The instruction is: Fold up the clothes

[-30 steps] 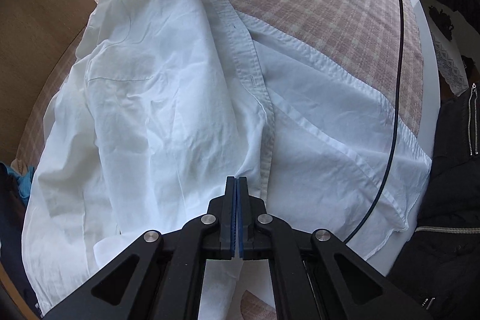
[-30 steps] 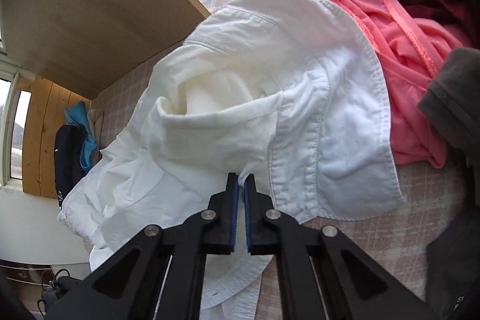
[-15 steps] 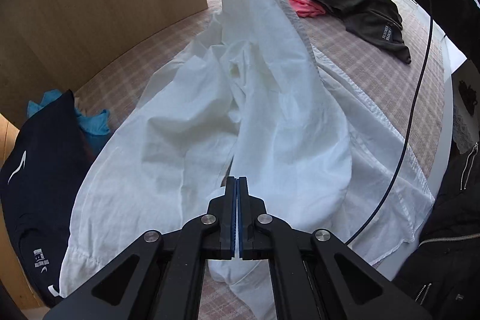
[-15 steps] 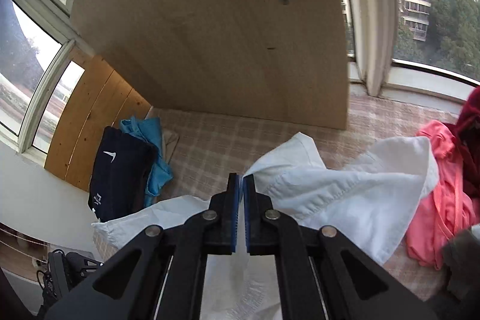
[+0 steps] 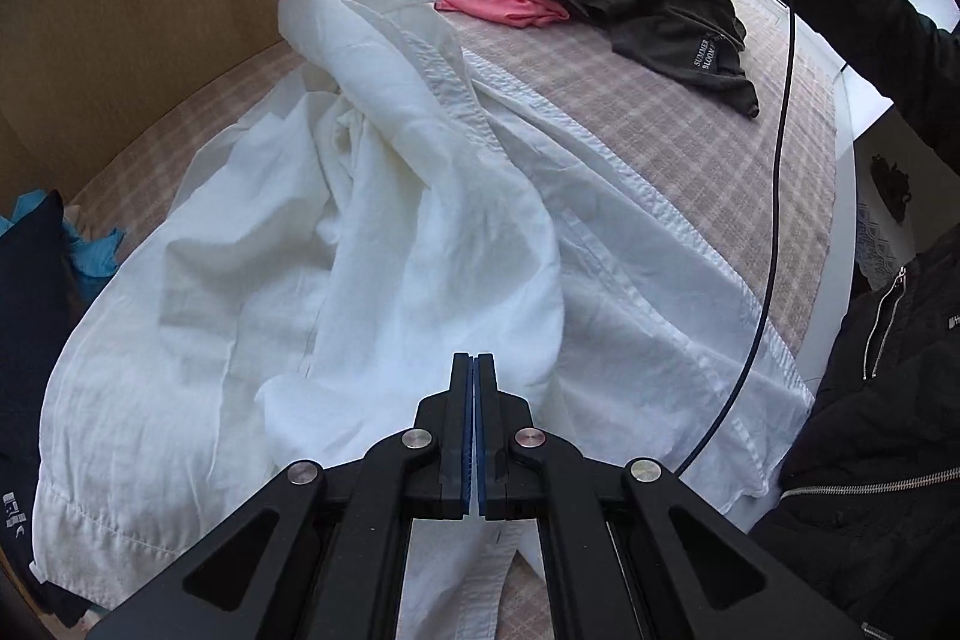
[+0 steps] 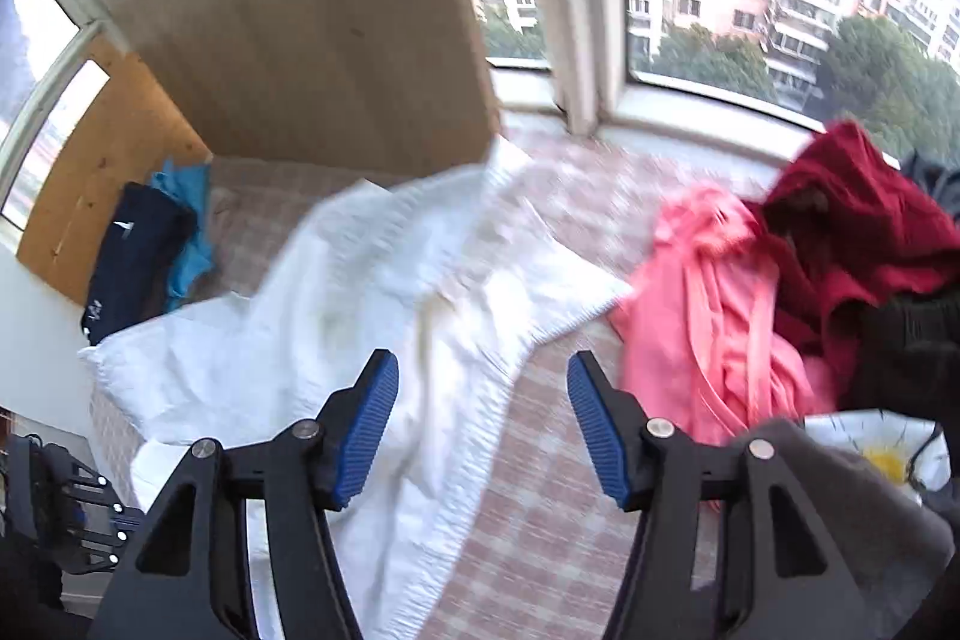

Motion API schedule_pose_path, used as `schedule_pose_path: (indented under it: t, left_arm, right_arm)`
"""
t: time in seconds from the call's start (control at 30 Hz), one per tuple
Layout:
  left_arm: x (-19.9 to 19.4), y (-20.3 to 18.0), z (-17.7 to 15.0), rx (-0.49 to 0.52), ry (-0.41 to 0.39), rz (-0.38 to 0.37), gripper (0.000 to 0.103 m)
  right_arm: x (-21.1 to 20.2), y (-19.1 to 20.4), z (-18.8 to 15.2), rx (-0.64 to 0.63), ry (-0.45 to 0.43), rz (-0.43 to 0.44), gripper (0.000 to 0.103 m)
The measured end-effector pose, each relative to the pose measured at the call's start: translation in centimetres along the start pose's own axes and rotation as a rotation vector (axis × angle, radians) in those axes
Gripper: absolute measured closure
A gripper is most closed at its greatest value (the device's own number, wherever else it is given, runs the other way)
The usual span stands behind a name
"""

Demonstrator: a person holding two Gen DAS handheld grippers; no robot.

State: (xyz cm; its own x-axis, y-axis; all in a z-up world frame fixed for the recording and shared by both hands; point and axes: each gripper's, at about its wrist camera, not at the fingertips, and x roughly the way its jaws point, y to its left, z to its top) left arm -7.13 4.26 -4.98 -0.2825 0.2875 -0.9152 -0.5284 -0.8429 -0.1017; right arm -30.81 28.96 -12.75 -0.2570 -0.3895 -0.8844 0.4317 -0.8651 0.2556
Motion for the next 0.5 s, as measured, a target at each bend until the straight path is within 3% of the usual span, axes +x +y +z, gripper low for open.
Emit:
schedule_pose_path:
  t: [0.1,0.3,0.5]
  left_arm:
    - [1.0,-1.3,2.4,0.037,0.003,-0.022,0.103]
    - [2.7,-1.7,6.0,0.061,0.016,-0.061,0.102]
    - [4.7,-2.3,7.9,0.092,0.04,-0.106,0.102]
  right_arm:
    - [3.7,-2.8,-1.5,0.039,0.081,-0.002,0.045]
    - [9.1,-2.5,-1.3,-0.006,0.123,0.018,0.045]
    - [10.5,0.9,-1.6,-0.232,0.07,-0.04,0.043]
